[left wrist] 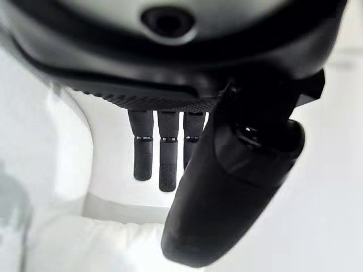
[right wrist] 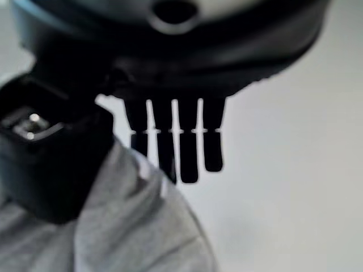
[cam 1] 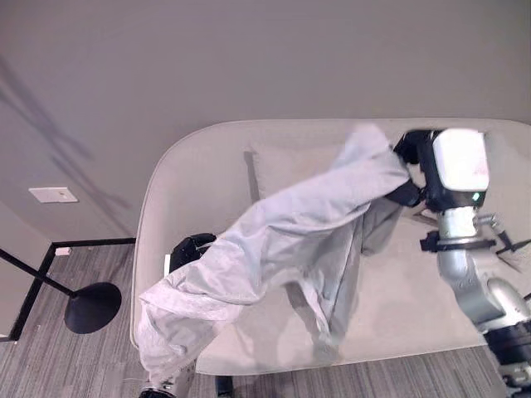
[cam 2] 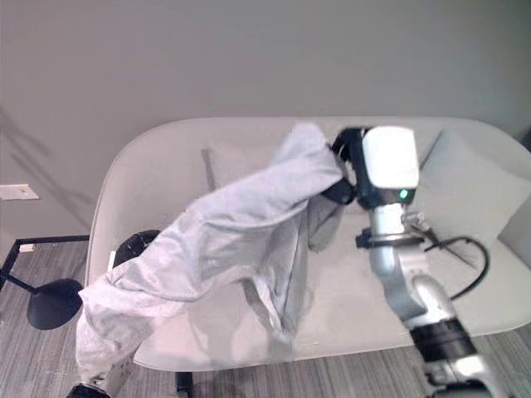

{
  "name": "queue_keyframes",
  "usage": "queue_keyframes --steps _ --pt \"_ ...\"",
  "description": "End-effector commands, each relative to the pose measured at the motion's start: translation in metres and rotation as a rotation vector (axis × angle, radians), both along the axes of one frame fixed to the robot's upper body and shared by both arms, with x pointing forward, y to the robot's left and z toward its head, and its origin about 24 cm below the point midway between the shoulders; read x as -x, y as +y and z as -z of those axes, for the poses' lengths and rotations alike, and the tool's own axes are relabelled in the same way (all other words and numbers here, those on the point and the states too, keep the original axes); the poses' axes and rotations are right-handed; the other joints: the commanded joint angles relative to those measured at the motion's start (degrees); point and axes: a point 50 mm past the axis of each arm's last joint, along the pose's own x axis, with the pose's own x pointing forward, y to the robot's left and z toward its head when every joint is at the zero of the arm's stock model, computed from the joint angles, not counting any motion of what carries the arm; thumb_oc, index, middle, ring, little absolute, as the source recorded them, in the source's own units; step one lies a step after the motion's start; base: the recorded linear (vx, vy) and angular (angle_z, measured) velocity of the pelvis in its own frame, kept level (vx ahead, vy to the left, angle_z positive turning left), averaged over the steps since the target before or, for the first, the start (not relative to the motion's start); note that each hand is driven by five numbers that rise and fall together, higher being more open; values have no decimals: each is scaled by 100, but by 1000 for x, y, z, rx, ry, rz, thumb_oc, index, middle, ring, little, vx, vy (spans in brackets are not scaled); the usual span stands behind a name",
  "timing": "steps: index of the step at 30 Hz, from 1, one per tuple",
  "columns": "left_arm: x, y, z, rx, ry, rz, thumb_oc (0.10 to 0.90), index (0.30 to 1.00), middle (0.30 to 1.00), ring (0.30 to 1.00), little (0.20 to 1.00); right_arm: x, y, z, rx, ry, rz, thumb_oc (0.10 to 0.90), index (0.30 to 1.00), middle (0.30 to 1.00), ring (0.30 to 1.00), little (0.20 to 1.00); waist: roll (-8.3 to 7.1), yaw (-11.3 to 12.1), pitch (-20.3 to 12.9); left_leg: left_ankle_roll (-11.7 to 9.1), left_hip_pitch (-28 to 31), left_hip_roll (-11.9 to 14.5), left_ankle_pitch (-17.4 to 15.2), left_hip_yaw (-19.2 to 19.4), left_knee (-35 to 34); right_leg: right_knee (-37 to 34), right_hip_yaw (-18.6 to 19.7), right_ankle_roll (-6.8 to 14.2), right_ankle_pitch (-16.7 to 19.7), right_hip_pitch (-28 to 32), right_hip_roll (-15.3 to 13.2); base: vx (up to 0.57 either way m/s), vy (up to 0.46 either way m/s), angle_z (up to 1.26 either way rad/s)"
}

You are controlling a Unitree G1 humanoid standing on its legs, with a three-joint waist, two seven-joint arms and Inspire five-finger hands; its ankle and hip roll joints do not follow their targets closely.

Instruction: Hang the clothes on the sofa on the clothes rack.

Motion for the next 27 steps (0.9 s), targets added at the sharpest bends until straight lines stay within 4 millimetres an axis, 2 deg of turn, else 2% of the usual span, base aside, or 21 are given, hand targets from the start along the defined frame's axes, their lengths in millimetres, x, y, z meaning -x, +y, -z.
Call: queue_keyframes --steps 1,3,4,5,6,7,8,10,11,12,15,20,22,27 --pt "-13 2 -27 -81 -151 57 800 900 900 900 900 1 -13 -72 -27 -324 49 400 300 300 300 300 -181 361 -693 -120 795 184 -1418 -343 25 -134 -25 -50 545 -842 85 0 0 0" --pt "-11 3 -25 -68 -145 52 800 900 900 900 900 1 -14 -79 -24 -344 51 400 300 300 300 300 -181 372 -699 -122 792 184 -1418 -354 25 -134 -41 -51 547 -836 88 0 0 0" --pt "-8 6 -21 -54 -131 47 800 900 900 900 900 1 -14 -94 13 -364 48 400 300 300 300 300 -203 404 -714 -128 790 181 -1413 -385 25 -133 -70 -55 537 -815 98 -15 -1 5" --pt "-7 5 -21 -49 -130 55 726 789 789 789 789 1 -11 -100 27 -372 34 400 300 300 300 300 -211 417 -721 -130 790 179 -1412 -392 25 -132 -75 -56 537 -810 98 -15 -1 7" --pt "-7 5 -21 -45 -131 59 687 731 731 731 731 1 -9 -104 38 -376 21 400 300 300 300 300 -211 414 -723 -132 789 177 -1411 -394 25 -130 -75 -58 537 -808 101 -12 -1 5" --pt "-7 5 -20 -42 -132 64 627 641 641 641 641 1 -6 -108 52 -377 10 400 300 300 300 300 -217 420 -725 -135 786 178 -1409 -401 25 -129 -77 -60 537 -805 103 -8 -2 3" --pt "-7 5 -21 -41 -132 64 627 641 641 641 641 1 -6 -109 53 -377 9 400 300 300 300 300 -209 416 -724 -135 785 178 -1408 -401 25 -129 -77 -60 537 -806 103 0 0 0" --pt "-7 3 -22 -38 -143 89 800 900 900 900 900 0 2 -116 91 -367 -29 400 300 300 300 300 -222 439 -731 -140 795 169 -1407 -417 25 -127 -91 -67 526 -788 106 0 0 0" --pt "-7 2 -24 -36 -153 101 675 712 712 712 712 0 5 -120 102 -368 -40 400 300 300 300 300 -228 442 -734 -143 799 165 -1407 -424 25 -127 -100 -68 527 -776 107 0 0 0" --pt "-6 1 -25 -37 -158 109 400 300 300 300 300 0 6 -123 109 -370 -46 400 300 300 300 300 -233 449 -734 -144 799 164 -1408 -435 25 -127 -109 -70 523 -764 107 -11 0 3" --pt "-7 -1 -27 -38 -172 123 400 300 300 300 300 -1 9 -128 115 -372 -65 400 300 300 300 300 -247 456 -733 -147 794 163 -1404 -452 25 -128 -132 -73 517 -755 110 -2 -1 1" --pt "-7 2 -31 103 -195 90 400 300 300 300 300 -1 19 -147 169 -398 -75 400 300 300 300 300 -251 485 -749 -157 784 160 -1386 -485 25 -118 -175 -91 491 -722 119 1 -5 1" --pt "-3 11 -32 142 -196 50 400 300 300 300 300 1 23 -156 206 -417 -70 400 300 300 300 300 -267 543 -758 -171 784 173 -1370 -516 25 -82 -210 -120 433 -704 146 7 -42 12" --pt "9 32 -40 213 -238 -33 400 300 300 300 300 14 37 -159 307 -458 -96 400 300 300 300 300 -223 662 -633 -220 727 260 -1269 -672 65 115 -340 -211 230 -711 248 -4 -55 8"
